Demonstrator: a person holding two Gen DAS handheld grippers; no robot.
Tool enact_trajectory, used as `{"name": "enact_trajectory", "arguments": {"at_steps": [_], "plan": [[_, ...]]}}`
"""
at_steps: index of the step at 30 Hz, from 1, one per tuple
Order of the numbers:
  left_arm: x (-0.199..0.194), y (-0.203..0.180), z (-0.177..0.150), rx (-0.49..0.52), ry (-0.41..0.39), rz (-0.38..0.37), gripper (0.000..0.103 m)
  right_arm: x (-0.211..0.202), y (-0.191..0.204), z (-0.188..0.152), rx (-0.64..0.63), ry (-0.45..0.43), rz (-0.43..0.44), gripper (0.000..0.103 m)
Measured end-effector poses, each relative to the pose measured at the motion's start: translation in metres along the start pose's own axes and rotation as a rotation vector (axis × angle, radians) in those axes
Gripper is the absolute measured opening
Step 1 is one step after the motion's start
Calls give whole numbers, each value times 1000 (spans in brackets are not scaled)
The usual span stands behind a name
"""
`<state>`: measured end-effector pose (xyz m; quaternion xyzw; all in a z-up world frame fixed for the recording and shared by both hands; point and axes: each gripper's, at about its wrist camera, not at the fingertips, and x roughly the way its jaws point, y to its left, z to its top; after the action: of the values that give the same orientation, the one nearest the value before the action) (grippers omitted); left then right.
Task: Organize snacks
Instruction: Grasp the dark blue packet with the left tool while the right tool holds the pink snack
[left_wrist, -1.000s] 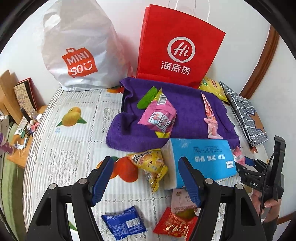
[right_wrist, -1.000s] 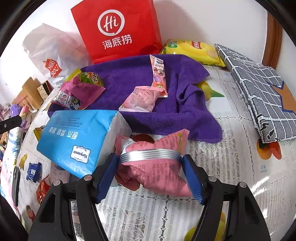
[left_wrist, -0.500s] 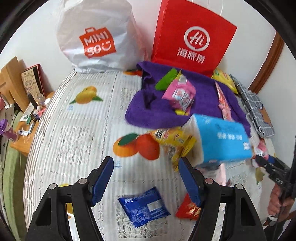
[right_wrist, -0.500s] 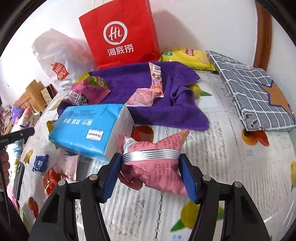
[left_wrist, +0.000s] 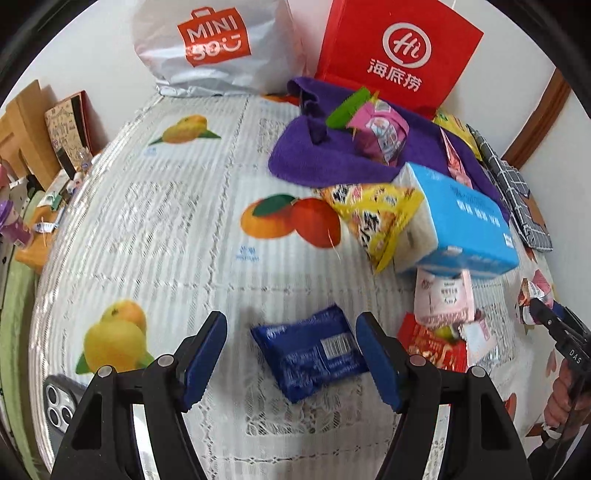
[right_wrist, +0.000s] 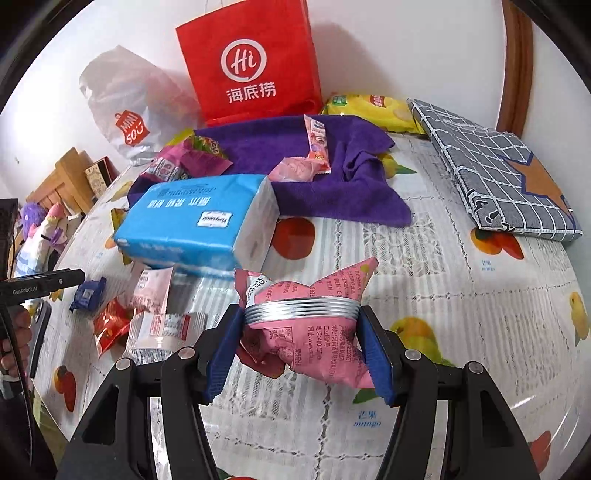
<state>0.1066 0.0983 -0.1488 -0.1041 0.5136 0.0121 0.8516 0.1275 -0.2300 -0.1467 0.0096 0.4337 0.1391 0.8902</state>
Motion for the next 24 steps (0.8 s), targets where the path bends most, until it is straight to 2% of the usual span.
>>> {"name": "enact_trajectory", "arguments": {"at_steps": [7,14,20,24], "plan": [[12,-5,-13,-7,34,-28,70,-4,3,-8,-10,1,-7,62],[14,-13,-16,17,7,2,70,-8,7,-13,-19,-3,-4,62],[20,-29,-18,83,-15,68,69,-8,11,-17,-29,1,9,62],[21,-39,-19,139,-43,114,50,-9,12,-19,-31,3,14,62]]}}
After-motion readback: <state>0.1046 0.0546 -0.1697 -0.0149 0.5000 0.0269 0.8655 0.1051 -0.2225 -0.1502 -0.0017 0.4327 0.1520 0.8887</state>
